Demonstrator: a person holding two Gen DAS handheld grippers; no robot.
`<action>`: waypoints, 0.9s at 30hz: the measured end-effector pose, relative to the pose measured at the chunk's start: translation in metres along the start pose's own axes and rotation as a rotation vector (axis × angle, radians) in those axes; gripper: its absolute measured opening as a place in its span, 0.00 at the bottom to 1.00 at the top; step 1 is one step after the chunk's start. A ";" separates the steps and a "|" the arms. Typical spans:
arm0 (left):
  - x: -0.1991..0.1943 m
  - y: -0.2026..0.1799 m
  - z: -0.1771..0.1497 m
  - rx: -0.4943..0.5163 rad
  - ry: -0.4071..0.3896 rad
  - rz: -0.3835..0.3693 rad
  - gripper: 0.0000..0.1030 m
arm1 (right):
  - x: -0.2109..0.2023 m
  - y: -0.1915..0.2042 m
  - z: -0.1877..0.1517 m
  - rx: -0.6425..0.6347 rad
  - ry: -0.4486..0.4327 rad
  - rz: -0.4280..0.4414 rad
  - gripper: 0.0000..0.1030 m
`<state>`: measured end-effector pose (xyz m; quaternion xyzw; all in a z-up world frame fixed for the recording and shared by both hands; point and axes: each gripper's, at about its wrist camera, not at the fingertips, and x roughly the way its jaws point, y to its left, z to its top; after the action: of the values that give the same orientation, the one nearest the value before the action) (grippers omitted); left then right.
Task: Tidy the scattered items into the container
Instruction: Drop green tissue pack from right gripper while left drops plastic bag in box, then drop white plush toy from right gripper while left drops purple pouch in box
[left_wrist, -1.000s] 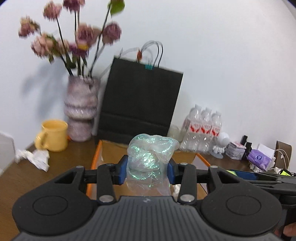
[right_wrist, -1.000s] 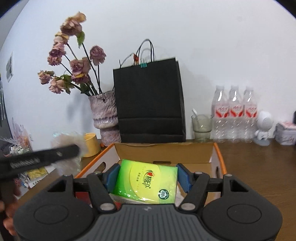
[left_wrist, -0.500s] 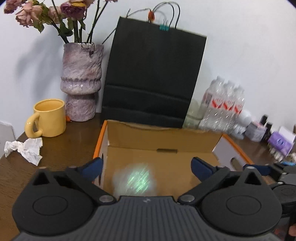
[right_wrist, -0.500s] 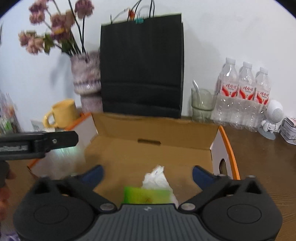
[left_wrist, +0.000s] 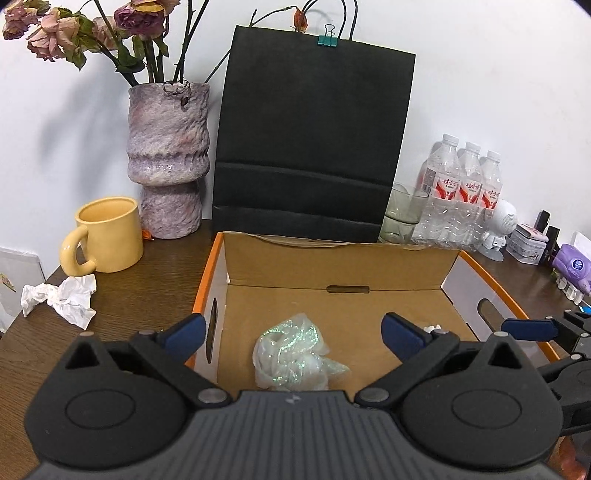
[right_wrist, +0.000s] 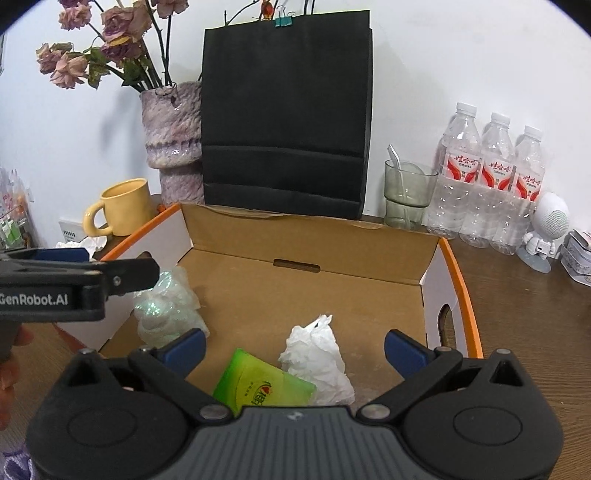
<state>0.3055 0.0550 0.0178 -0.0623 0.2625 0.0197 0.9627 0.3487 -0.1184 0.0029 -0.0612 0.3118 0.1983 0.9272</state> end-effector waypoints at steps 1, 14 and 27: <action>0.000 0.000 0.000 0.000 -0.001 0.000 1.00 | 0.000 0.000 0.000 0.001 -0.001 0.000 1.00; -0.056 -0.001 -0.001 -0.026 -0.085 -0.019 1.00 | -0.053 -0.004 -0.002 0.027 -0.096 0.012 1.00; -0.150 0.006 -0.060 -0.008 -0.097 -0.042 1.00 | -0.131 -0.004 -0.066 0.057 -0.081 -0.029 1.00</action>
<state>0.1455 0.0528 0.0422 -0.0705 0.2139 0.0035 0.9743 0.2189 -0.1807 0.0294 -0.0311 0.2787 0.1782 0.9432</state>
